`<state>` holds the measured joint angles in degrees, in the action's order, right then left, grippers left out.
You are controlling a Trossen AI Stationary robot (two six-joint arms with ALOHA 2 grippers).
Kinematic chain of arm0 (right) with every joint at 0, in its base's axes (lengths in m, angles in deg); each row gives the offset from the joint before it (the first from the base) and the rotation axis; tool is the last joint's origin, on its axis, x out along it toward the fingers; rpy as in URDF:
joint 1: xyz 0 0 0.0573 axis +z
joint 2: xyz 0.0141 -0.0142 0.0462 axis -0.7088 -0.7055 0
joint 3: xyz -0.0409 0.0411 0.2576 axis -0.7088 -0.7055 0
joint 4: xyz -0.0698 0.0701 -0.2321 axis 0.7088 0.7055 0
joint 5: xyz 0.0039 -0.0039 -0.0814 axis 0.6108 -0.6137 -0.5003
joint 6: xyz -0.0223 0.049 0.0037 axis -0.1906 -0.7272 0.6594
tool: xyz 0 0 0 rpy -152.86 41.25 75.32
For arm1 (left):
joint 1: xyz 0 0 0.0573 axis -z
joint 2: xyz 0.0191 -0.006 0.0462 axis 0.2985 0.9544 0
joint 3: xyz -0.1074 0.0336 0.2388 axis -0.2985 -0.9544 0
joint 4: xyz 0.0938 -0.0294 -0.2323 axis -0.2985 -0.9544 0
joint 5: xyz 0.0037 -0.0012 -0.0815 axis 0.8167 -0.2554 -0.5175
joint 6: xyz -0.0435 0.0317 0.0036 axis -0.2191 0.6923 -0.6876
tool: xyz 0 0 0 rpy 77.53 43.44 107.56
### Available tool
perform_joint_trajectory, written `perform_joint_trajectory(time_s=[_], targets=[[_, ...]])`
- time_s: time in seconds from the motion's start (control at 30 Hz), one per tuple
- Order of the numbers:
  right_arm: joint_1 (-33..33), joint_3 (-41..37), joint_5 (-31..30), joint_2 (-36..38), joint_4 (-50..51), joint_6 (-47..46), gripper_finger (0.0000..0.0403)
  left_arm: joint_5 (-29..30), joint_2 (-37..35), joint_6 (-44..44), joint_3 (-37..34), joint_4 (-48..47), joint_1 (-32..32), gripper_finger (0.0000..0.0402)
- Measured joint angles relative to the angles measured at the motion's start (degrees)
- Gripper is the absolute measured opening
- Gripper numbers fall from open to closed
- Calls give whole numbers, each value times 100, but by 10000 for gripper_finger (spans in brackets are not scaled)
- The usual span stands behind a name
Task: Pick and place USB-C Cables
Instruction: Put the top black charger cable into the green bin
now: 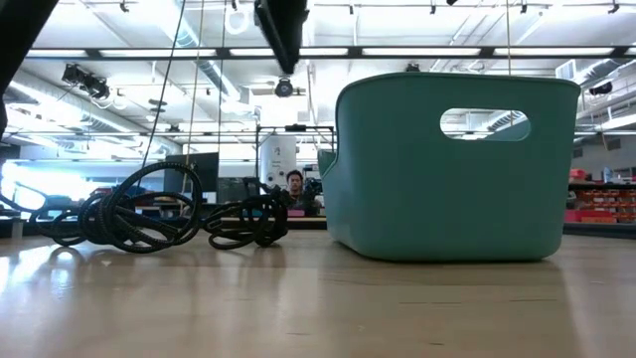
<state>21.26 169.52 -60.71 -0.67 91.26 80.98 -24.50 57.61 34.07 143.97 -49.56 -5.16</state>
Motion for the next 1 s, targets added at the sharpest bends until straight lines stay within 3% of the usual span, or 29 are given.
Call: perform_joint_trajectory(time_s=[0.3,0.53,0.63,0.83,1.0], targets=[[1,-1,210,0,0,-2,16,19,-108,-216,-1792,12,-34,181],[1,-1,211,0,-11,-85,16,-434,-321,140,-3015,1345,-331,181],[1,0,212,0,-13,-154,16,-641,-419,290,-3367,2059,-449,181],[1,0,208,0,-13,-308,16,-1172,-666,522,-3802,2509,-602,181],[1,0,199,-11,-37,-413,16,-1229,-764,711,-4254,2940,-628,181]])
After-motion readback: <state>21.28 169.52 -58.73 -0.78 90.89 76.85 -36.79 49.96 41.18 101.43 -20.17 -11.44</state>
